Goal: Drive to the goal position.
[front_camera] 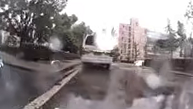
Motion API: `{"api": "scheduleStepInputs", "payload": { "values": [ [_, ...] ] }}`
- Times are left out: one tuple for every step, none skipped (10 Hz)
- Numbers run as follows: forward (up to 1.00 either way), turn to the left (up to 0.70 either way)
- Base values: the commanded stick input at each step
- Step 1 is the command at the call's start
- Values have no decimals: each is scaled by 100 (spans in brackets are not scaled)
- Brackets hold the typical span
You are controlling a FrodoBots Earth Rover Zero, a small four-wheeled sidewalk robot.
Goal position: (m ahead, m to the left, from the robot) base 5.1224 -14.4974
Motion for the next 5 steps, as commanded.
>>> {"api": "scheduleStepInputs", "payload": {
  "values": [
    [70,-5],
    [70,-14],
    [70,-14],
    [70,-14],
    [70,-14]
  ]
}}
